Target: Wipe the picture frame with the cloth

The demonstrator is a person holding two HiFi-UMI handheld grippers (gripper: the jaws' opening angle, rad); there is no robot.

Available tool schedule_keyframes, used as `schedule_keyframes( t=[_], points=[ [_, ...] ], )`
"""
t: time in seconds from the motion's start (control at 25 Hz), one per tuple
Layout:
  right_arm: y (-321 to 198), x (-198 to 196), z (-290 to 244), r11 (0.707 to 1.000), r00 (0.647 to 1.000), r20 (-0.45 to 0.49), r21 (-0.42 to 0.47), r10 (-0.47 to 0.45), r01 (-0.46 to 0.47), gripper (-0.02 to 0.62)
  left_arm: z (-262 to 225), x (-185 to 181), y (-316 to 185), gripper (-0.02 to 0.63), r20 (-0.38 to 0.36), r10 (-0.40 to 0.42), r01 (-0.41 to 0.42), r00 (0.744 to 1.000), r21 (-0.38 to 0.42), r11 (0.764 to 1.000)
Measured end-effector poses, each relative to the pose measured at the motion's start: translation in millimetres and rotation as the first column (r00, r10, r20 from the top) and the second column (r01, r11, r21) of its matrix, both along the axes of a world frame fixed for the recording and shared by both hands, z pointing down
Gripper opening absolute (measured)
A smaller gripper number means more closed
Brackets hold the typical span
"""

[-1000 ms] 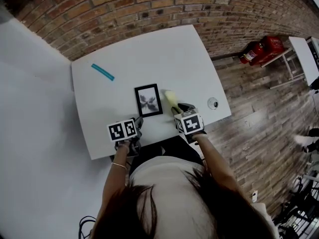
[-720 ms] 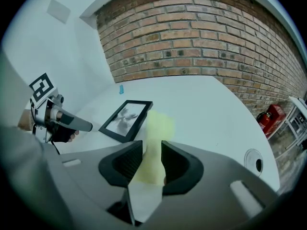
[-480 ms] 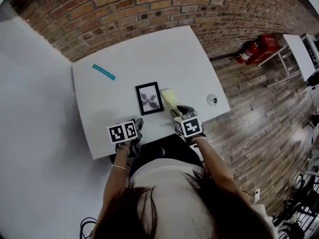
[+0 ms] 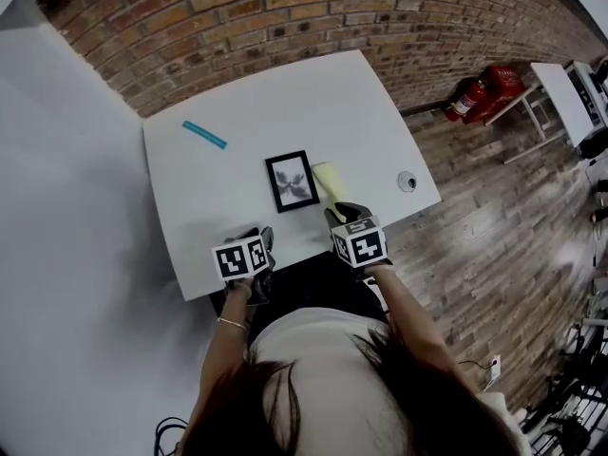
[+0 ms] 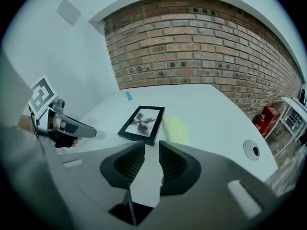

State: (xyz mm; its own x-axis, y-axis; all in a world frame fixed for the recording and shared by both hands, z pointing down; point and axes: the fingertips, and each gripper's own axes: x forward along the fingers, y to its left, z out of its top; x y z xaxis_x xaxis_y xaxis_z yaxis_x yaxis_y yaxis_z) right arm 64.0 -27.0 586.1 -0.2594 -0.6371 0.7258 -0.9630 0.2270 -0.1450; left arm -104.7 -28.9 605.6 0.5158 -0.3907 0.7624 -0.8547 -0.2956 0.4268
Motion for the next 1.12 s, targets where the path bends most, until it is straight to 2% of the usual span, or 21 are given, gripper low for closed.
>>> schedule_keyframes(
  t=[0.24, 0.4, 0.56, 0.88, 1.12],
  points=[
    [2.9, -12.1, -15.6, 0.999, 1.0, -0.01, 0.051, -0.005, 0.006, 0.078, -15.4, -5.5, 0.1, 0.092, 0.036, 0.013, -0.017, 0.999, 0.102, 0.995],
    [-5.9, -17.3, -27.2, 0.995, 1.0, -0.021, 0.096, -0.023, 0.025, 0.057, -29.5, -7.6, -7.0, 0.071, 0.055, -0.001, -0.009, 0.998, 0.187, 0.982],
    [-15.1, -22.2, -47.5, 0.987, 0.999, -0.017, 0.152, -0.045, 0.048, 0.043, -50.9, -8.1, -14.7, 0.043, 0.082, -0.02, -0.005, 0.996, 0.284, 0.959],
    [-23.4, -20.0, -88.3, 0.96, 0.994, -0.017, 0.257, -0.111, 0.112, 0.025, -92.7, -5.0, -22.5, 0.031, 0.088, -0.087, 0.043, 0.992, 0.409, 0.912],
    [-18.1, -13.4, -116.1, 0.933, 0.988, -0.012, 0.328, -0.153, 0.149, 0.02, -130.9, 2.6, -18.9, 0.028, 0.093, -0.124, 0.06, 0.988, 0.505, 0.861]
  ],
)
